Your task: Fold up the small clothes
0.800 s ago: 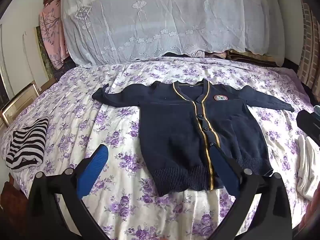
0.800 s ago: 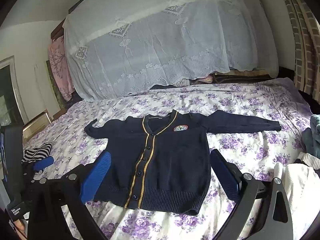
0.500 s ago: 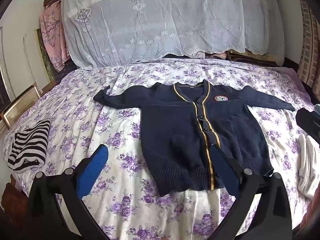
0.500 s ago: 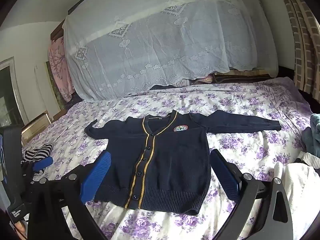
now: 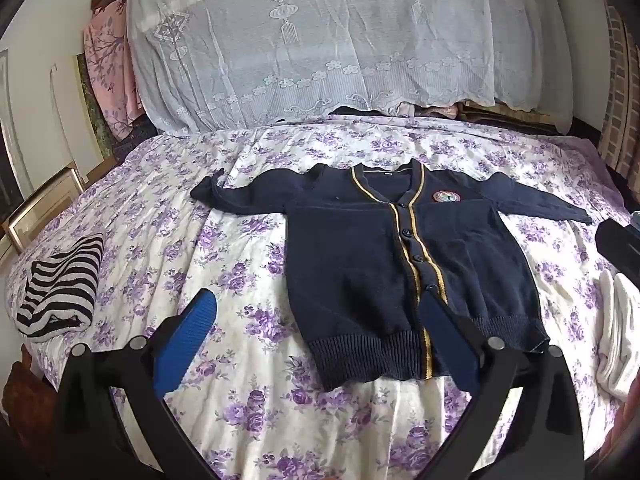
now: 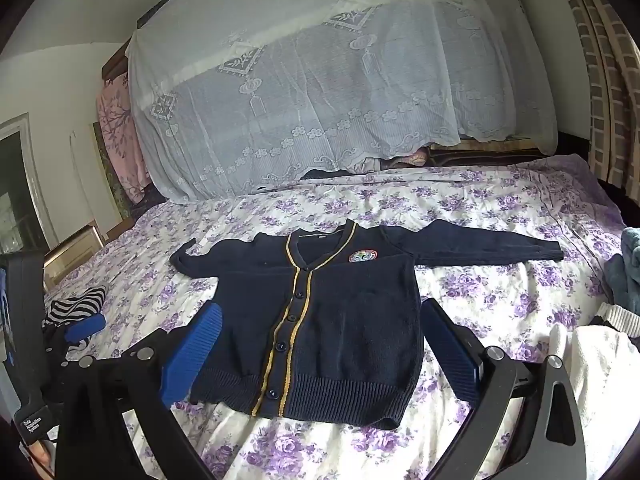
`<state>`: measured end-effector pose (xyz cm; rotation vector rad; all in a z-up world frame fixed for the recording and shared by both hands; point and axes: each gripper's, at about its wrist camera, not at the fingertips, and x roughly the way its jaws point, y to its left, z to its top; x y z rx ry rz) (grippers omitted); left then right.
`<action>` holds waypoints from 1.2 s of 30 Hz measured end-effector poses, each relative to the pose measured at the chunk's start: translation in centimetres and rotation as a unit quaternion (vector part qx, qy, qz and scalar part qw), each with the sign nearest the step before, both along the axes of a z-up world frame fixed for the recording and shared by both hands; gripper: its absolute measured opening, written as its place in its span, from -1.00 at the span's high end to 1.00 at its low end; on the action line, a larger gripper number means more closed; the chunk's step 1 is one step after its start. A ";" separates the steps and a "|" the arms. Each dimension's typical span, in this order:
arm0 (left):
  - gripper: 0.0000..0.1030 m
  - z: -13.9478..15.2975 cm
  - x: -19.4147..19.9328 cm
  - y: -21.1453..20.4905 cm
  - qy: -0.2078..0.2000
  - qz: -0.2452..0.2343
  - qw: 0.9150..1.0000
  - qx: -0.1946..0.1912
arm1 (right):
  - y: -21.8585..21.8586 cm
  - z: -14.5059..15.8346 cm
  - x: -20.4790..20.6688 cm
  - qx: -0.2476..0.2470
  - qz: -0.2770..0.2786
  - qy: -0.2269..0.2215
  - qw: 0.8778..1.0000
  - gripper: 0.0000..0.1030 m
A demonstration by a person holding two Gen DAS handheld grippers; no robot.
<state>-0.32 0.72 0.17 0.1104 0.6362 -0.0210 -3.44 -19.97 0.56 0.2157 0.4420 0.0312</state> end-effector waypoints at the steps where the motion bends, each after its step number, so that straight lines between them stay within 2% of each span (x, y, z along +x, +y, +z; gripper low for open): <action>1: -0.91 0.0 0.0 0.0 0.000 0.001 1.000 0.000 | 0.1 -0.1 -0.1 0.000 0.000 0.000 1.000 -0.93; 24: -0.91 -0.4 -0.2 0.6 0.002 0.003 1.000 0.000 | 0.9 -0.2 -0.3 -0.003 0.001 -0.002 1.000 -0.93; 36: -0.91 -1.0 0.2 0.7 0.014 0.005 1.000 -0.003 | 1.5 -1.0 0.3 -0.014 0.003 0.016 1.000 -0.93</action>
